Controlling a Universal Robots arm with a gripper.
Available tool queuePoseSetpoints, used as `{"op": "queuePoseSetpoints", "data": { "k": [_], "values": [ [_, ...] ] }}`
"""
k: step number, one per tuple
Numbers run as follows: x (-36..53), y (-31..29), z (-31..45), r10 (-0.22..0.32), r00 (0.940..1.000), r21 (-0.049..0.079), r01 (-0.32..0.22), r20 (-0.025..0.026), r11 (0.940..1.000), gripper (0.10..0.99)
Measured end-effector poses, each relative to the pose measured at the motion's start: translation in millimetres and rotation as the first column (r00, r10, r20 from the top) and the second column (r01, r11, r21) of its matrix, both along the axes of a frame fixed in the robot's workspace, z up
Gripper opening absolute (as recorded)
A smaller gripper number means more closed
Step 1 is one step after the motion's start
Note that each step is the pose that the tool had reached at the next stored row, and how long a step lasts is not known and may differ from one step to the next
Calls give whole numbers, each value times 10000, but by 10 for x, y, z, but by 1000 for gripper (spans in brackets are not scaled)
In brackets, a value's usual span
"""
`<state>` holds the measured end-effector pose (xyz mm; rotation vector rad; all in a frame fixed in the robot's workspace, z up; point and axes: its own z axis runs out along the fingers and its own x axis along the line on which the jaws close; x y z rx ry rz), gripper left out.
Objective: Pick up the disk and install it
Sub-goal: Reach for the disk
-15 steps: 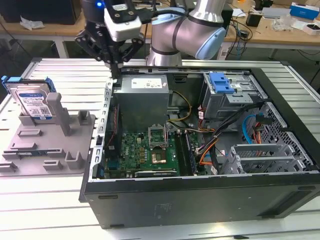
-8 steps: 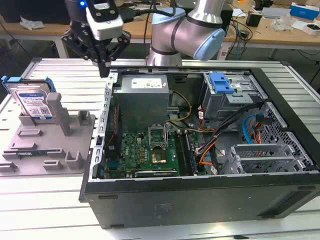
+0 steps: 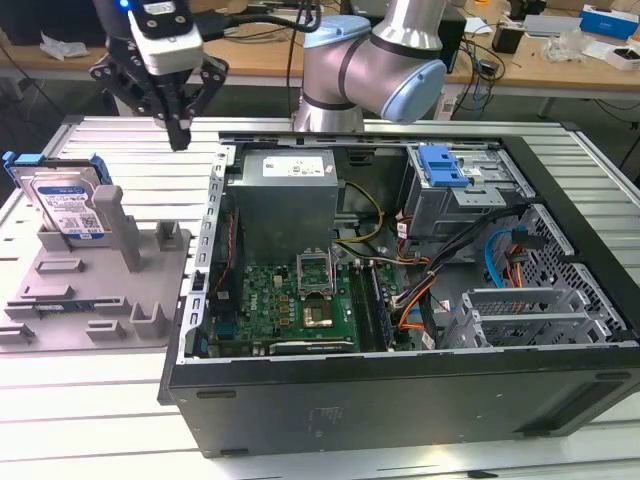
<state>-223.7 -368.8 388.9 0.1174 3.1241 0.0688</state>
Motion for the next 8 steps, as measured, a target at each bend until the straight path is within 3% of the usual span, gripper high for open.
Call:
{"op": "queuePoseSetpoints", "data": {
  "k": [4, 8],
  "values": [
    [-236, 95, -11, 2, 10000, 0, -2, -37, 10000, 106],
    [-357, 144, -17, 2, 10000, 0, -2, -57, 10000, 106]
  ]
}}
